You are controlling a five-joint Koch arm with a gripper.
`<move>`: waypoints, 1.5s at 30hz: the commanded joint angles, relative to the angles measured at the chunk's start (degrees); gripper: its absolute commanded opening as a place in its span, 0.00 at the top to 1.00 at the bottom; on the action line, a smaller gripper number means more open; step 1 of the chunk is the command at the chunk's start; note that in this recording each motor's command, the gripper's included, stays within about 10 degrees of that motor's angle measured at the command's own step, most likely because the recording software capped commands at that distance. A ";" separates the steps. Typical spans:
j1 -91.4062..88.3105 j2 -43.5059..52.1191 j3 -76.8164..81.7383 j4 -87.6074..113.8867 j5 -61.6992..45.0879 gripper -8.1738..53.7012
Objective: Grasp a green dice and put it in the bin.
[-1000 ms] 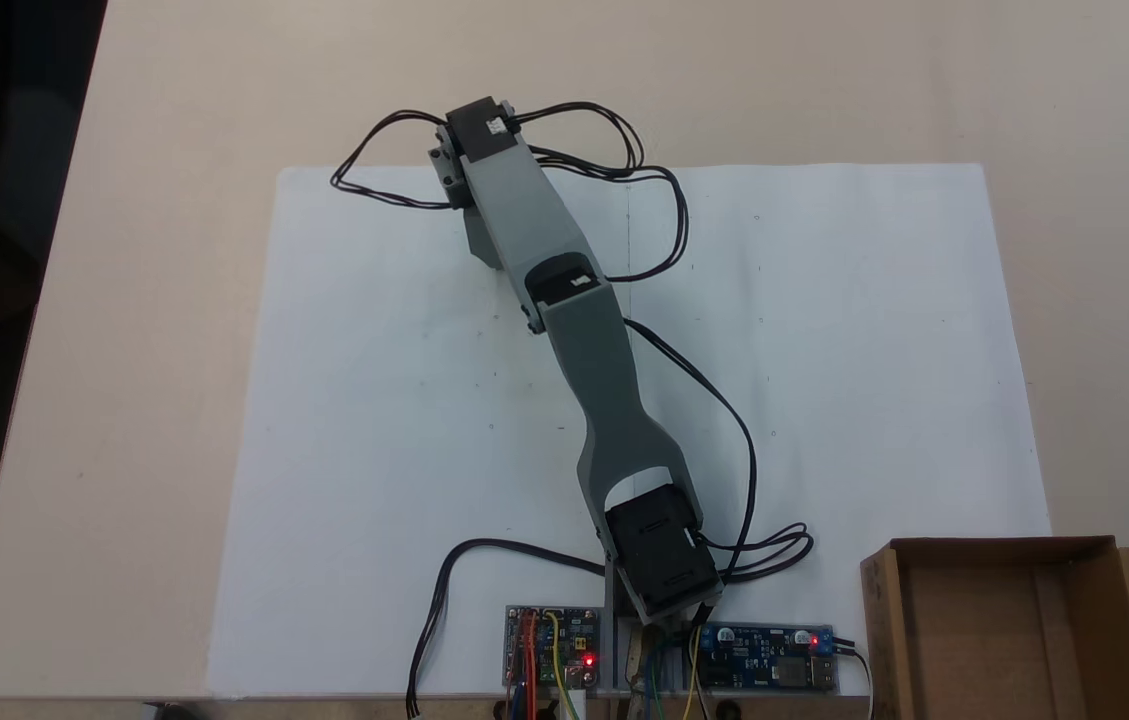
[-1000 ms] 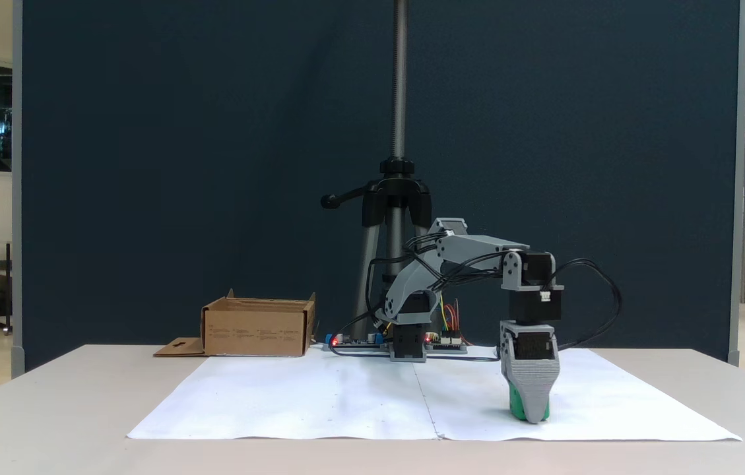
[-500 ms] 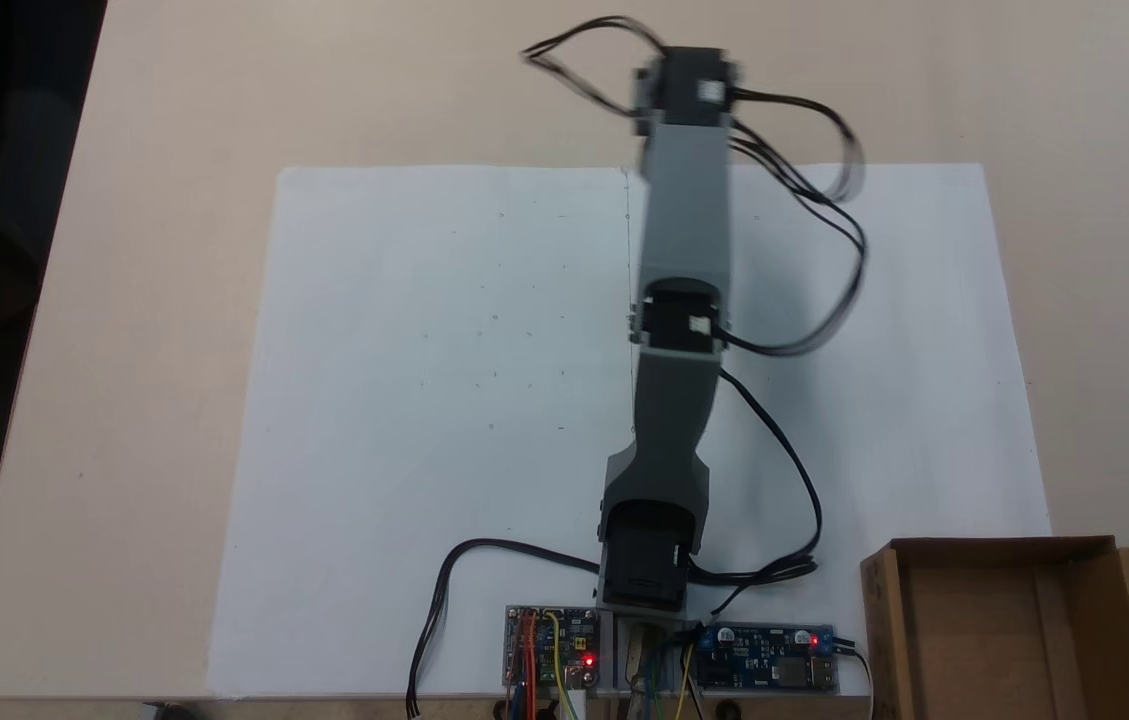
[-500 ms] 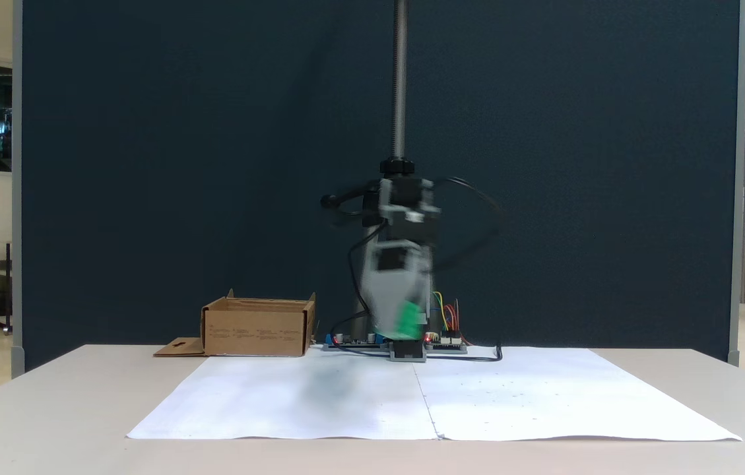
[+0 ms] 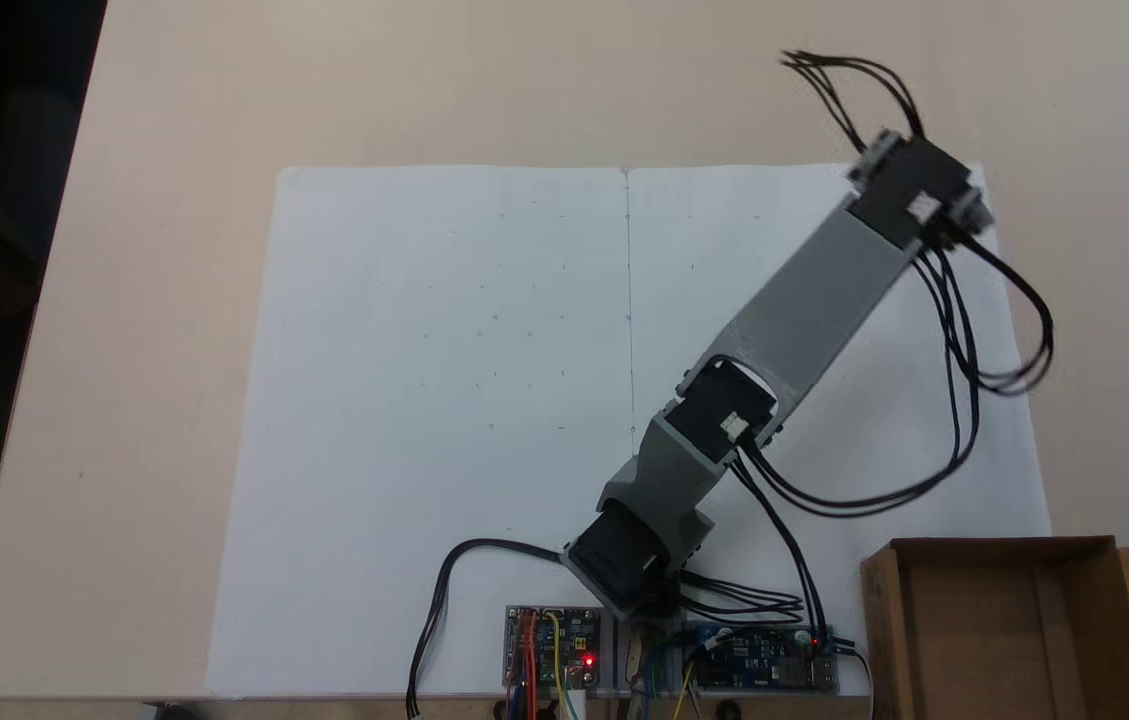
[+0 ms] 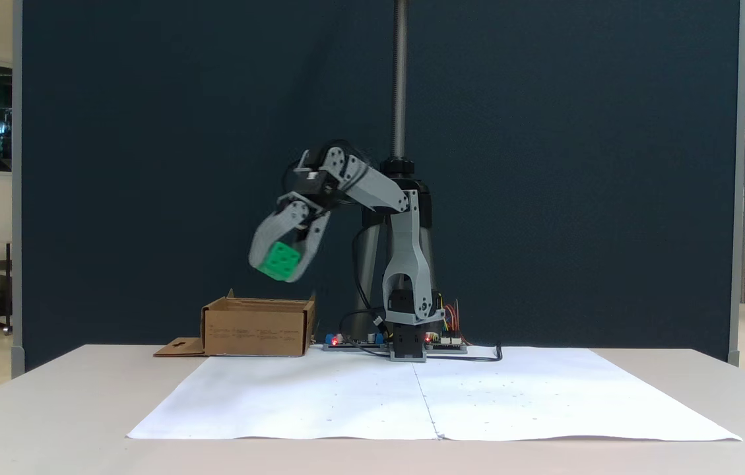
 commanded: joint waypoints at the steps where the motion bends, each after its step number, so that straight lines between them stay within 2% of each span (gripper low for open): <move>1: 6.33 3.16 -0.53 -0.18 -5.19 0.68; 16: 37.62 3.16 -0.53 0.79 -18.02 0.68; 27: 49.48 3.08 1.41 3.08 -24.52 0.68; 39: 57.30 2.81 13.36 2.55 -35.33 0.68; 45: 57.39 2.55 18.02 -1.93 -36.47 0.68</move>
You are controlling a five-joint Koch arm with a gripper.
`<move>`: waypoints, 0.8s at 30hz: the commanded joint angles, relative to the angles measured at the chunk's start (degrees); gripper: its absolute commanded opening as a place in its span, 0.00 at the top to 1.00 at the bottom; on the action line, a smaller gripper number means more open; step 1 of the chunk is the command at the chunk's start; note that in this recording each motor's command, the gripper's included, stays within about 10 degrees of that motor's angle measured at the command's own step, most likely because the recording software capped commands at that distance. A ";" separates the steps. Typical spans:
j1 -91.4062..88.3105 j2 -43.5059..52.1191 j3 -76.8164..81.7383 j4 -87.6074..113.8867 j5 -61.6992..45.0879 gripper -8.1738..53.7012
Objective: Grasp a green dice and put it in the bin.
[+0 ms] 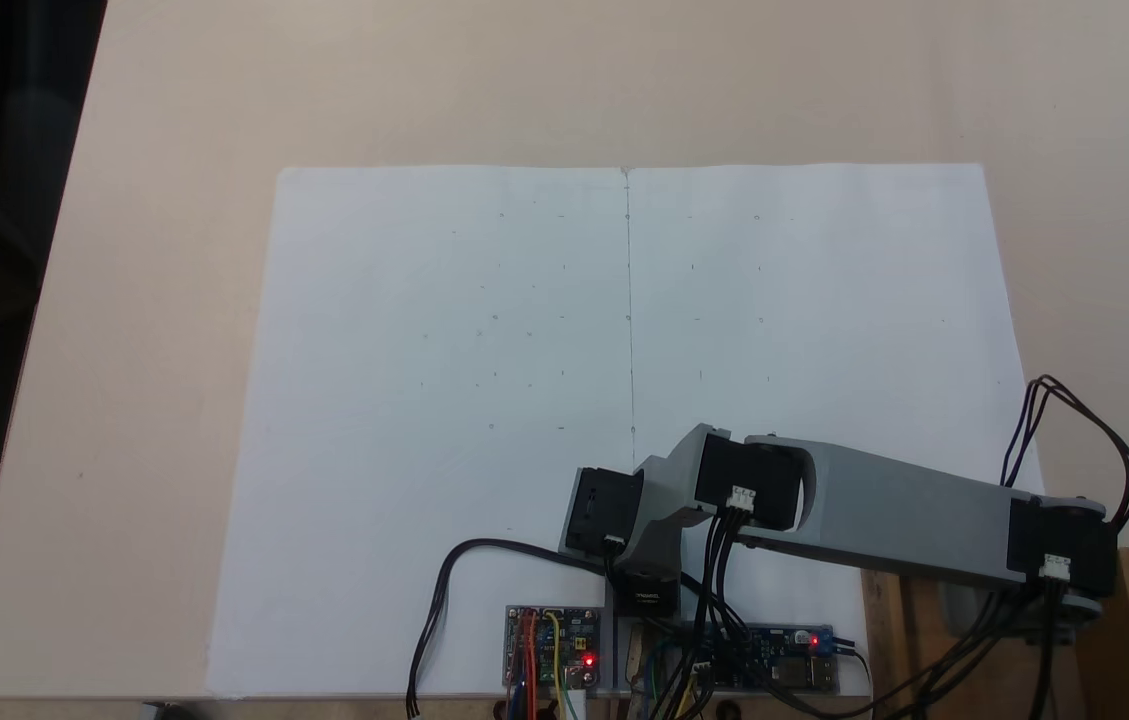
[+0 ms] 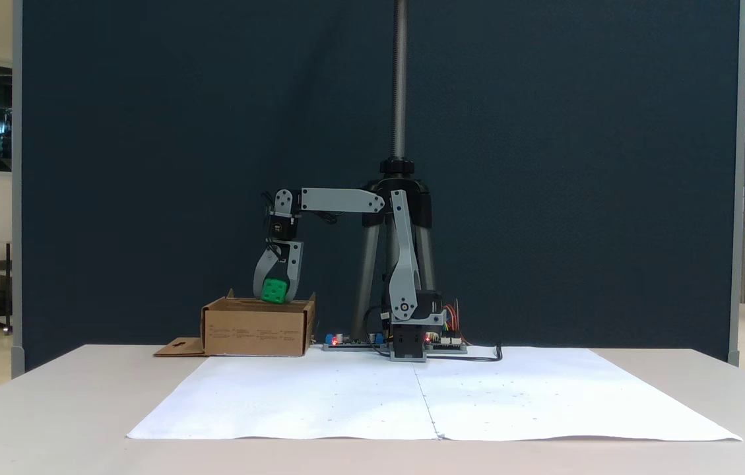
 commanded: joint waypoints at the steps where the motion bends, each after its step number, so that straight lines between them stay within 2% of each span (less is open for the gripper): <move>1: 0.79 2.64 0.09 -2.72 -5.89 0.68; 15: 2.02 1.58 0.09 -7.73 -5.89 0.68; 16: 2.11 1.58 0.09 -7.91 -5.89 0.60; 18: 2.46 1.58 0.26 -7.82 -5.89 0.38; 22: 2.64 1.58 1.58 -8.09 -5.89 0.15; 24: 2.64 1.58 1.58 -8.35 -5.89 0.14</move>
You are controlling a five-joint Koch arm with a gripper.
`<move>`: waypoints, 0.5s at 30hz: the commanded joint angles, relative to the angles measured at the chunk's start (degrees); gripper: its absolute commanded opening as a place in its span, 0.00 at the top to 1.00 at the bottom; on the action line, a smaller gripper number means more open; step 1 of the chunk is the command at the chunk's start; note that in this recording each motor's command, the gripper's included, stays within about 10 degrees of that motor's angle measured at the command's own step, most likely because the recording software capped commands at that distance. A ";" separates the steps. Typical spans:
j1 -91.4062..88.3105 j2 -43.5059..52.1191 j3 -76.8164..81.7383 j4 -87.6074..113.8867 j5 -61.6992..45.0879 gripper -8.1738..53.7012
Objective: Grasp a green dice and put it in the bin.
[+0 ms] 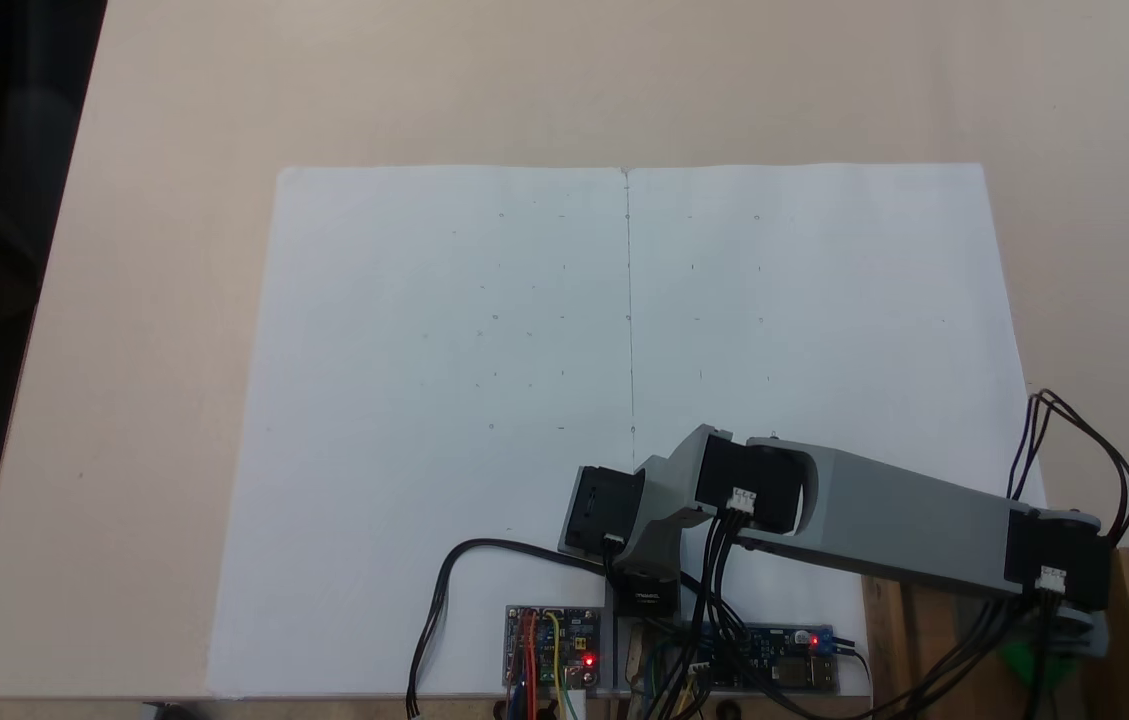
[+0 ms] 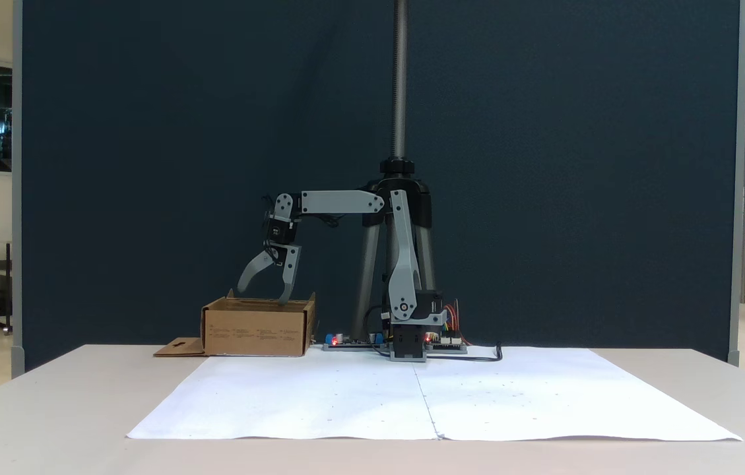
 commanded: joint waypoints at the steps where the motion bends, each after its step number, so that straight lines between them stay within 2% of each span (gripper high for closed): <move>1: 1.05 1.85 -0.44 -2.29 -4.57 0.14; 11: -0.70 2.81 -0.53 -11.69 -3.60 0.17; 15: -5.36 6.68 -0.79 -20.30 3.52 0.18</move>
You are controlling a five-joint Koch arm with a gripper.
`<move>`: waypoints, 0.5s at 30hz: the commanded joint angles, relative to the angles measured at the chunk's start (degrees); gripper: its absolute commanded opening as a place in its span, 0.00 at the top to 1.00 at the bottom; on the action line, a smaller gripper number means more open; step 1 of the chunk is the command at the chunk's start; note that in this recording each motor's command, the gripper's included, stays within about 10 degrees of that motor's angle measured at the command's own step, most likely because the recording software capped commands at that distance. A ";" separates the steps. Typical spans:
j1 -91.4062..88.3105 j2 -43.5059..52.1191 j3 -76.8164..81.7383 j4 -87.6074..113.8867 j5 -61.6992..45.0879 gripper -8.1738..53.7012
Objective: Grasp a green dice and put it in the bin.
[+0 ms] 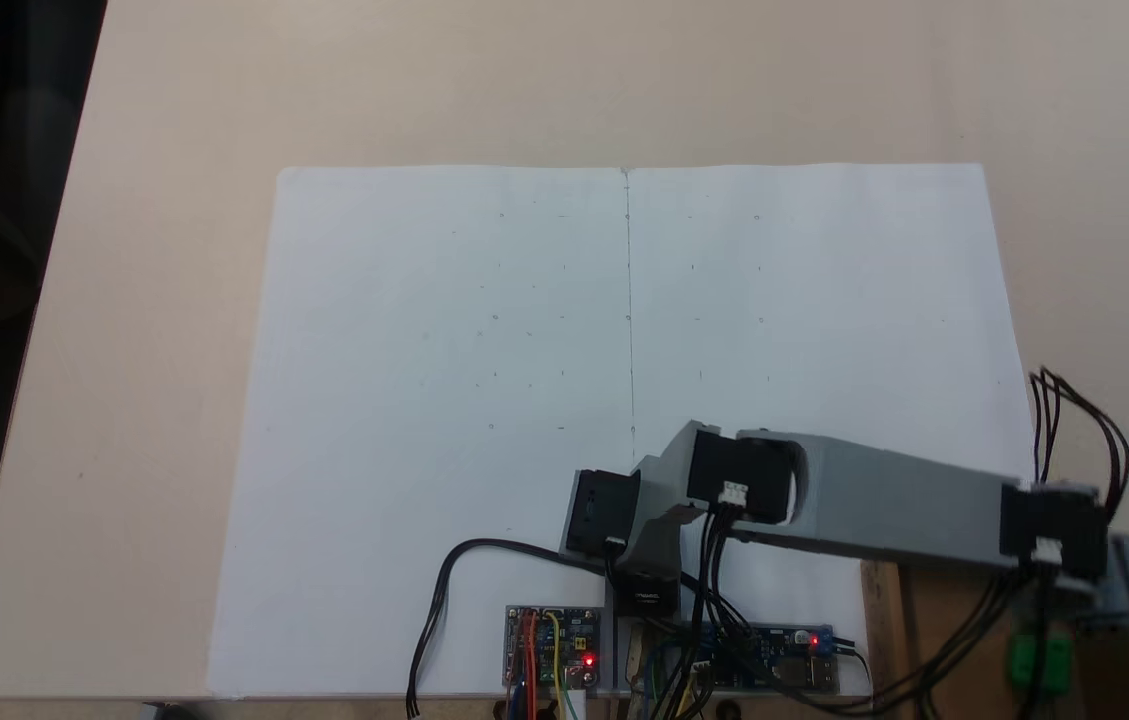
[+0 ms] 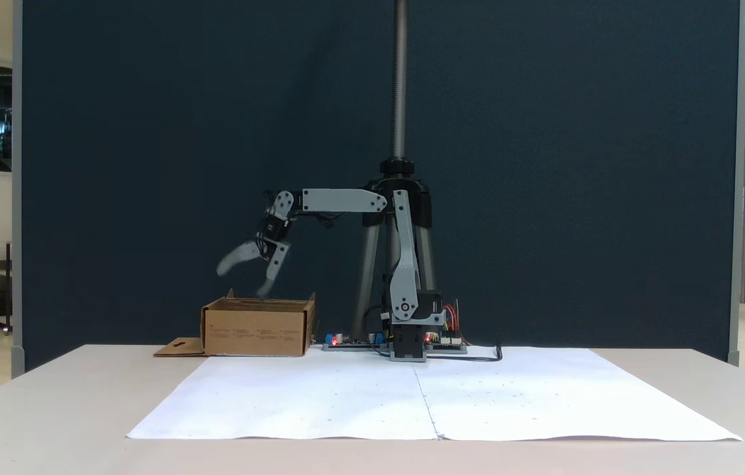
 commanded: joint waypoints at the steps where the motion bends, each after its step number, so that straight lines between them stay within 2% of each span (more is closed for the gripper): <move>1: -4.04 5.45 -0.79 -8.35 5.27 0.18; 8: -21.88 11.78 -0.79 -20.28 12.39 0.18; 15: -44.38 12.66 -0.53 -25.75 12.22 0.17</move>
